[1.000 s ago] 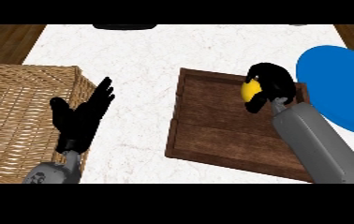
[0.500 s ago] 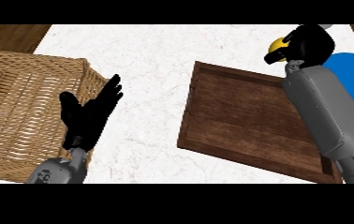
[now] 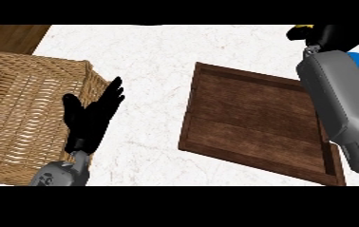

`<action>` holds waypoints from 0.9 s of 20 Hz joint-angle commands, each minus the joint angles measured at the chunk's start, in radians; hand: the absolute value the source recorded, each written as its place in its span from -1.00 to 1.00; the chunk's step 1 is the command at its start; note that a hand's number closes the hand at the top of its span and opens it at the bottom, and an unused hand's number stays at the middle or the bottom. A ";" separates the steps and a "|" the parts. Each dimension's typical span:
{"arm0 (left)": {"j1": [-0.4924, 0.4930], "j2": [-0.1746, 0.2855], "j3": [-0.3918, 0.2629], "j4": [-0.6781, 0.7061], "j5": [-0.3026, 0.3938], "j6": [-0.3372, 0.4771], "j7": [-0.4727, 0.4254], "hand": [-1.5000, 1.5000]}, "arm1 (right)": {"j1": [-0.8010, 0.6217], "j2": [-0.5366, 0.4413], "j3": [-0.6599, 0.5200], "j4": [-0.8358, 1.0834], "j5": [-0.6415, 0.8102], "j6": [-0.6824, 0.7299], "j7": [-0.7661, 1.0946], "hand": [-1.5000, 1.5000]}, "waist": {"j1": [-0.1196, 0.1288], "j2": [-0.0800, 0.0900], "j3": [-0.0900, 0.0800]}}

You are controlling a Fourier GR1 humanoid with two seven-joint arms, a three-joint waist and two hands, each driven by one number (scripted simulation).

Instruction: Pick the lemon from the tray and place it in the plate

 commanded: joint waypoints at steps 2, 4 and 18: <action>0.062 -0.004 0.025 0.064 0.028 -0.005 -0.013 0.00 | -0.020 0.024 -0.095 0.006 0.130 -0.246 0.252 1.00 | -0.024 0.001 -0.015; 0.076 -0.003 0.033 0.072 0.019 0.001 -0.031 0.00 | 0.017 0.013 -0.137 0.012 0.173 -0.312 0.226 1.00 | -0.036 0.001 -0.014; 0.115 -0.014 0.056 0.082 0.019 -0.010 -0.065 0.00 | 0.219 -0.029 -0.462 0.076 0.419 -0.517 0.161 1.00 | -0.064 -0.008 -0.013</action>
